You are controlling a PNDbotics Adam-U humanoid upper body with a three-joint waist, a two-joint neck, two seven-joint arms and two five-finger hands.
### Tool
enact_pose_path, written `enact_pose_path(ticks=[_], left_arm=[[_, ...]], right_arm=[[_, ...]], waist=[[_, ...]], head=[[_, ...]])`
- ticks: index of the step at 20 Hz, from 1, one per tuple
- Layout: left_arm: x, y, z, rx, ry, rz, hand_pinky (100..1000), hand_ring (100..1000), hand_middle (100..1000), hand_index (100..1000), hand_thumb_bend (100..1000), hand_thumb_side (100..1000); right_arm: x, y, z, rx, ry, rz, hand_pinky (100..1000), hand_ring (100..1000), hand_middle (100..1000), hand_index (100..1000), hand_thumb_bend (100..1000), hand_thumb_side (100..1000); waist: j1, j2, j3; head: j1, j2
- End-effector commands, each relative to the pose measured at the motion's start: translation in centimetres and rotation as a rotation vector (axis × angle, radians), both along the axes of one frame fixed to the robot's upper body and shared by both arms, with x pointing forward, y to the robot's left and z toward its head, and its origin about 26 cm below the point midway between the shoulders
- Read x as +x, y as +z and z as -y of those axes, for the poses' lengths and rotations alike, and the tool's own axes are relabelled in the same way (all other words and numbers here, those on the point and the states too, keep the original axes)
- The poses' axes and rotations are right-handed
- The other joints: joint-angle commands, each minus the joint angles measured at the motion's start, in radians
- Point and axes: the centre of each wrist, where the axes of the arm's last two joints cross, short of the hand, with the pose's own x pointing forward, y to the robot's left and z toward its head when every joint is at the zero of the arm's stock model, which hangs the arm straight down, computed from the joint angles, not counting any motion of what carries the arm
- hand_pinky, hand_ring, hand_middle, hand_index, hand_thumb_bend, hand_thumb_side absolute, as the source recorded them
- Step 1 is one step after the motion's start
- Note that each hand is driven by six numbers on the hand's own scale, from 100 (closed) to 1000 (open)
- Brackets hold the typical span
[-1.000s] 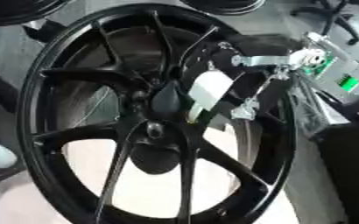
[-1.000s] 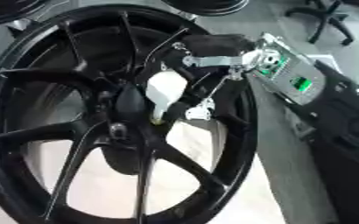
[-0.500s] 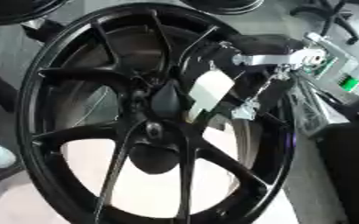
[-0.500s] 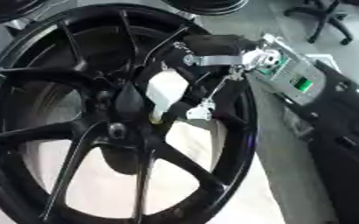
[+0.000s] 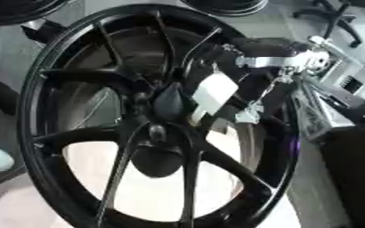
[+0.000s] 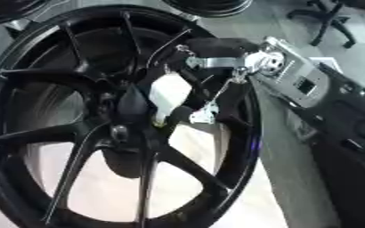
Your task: Pull the pin out of the wheel hub.
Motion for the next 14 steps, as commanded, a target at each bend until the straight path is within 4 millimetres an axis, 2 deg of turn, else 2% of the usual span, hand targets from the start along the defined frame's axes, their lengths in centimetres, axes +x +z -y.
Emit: enact_pose_path(ticks=[1,14], left_arm=[[-0.06,0.27,-0.05,0.013,-0.001,0.009,691,709,633,788,427,1000],[-0.08,-0.29,-0.09,0.016,-0.005,-0.017,691,710,634,788,437,1000]], right_arm=[[-0.2,0.88,0.17,-0.032,0.005,0.007,840,206,220,573,100,201],[-0.52,1.07,0.75,0.01,0.018,-0.024,842,193,208,562,100,185]], waist=[[0.002,-0.028,-0.001],[-0.001,-0.045,-0.013]], head=[[-0.006,-0.001],[-0.009,0.005]])
